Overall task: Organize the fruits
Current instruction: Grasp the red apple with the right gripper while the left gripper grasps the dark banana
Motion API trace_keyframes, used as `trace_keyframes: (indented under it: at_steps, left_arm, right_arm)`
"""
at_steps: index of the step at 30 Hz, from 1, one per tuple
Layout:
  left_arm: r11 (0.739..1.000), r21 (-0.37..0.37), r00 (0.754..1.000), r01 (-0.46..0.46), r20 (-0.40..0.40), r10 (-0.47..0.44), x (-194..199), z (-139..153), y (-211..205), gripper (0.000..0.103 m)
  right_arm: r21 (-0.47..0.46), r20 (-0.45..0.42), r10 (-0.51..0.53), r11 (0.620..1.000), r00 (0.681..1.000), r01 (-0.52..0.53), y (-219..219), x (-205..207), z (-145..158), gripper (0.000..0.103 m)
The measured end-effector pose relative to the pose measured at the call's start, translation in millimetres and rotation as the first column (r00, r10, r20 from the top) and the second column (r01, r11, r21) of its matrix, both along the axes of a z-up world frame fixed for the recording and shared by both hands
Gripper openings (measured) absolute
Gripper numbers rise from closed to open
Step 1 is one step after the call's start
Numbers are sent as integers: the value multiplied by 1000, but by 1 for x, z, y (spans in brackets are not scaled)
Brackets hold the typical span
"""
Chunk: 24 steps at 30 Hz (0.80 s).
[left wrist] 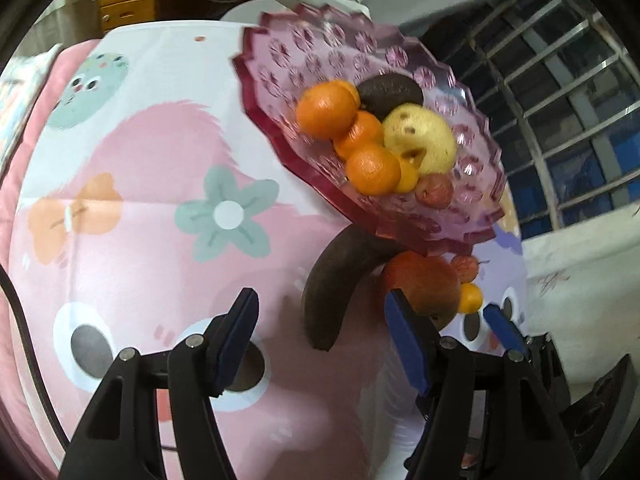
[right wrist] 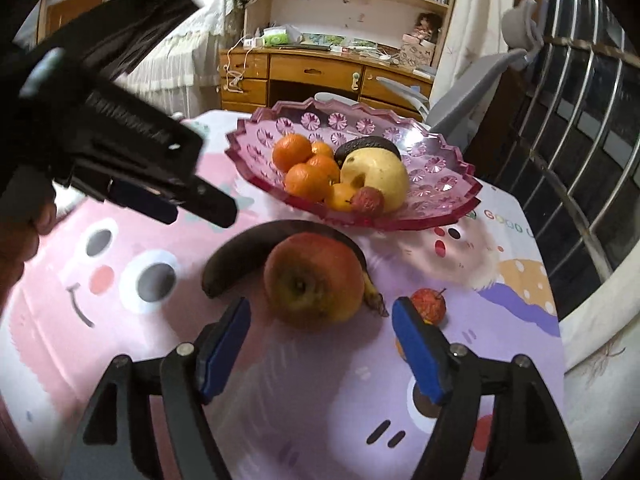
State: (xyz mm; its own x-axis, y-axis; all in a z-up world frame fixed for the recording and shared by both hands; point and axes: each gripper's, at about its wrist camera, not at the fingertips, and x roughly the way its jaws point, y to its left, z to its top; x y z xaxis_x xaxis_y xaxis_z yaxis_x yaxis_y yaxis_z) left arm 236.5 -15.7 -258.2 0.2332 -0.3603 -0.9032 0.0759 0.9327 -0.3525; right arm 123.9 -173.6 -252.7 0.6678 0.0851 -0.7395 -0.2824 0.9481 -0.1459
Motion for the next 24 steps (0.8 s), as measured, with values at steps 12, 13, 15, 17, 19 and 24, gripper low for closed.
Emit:
trace_keyframes:
  at_steps: [12,13,15,17,19,24]
  left_arm:
    - [996,63,998,63,1,-63,12,-19,-23,64]
    - [995,69,998,67,0,-67,12,-20,-24,64]
    - [996,63,998,64,-2,-64,13,-21,-24,64]
    - [996,63,998,59,4,-60,15,-21,-23,63]
    - [996,64,998,67,3,-67,18,-23,-25,62]
    - [993,73,995,96,1,-97,23,-26,-33,56]
  right_arm:
    - [-103,43,-22,994,999,27,18,15,-29,75]
    - [-101,45,-22,995,999,26,19,16,-30,75]
    - [-98,44,-24,995,999,28,20,21,-31,75]
    - [-90,51,-22,996,998,27,21,23,-31,75]
    - [-89,55,-23,996,998,28,20,25,-30,75]
    - [-53,74,-7,999,997,11,17,28,-28,70]
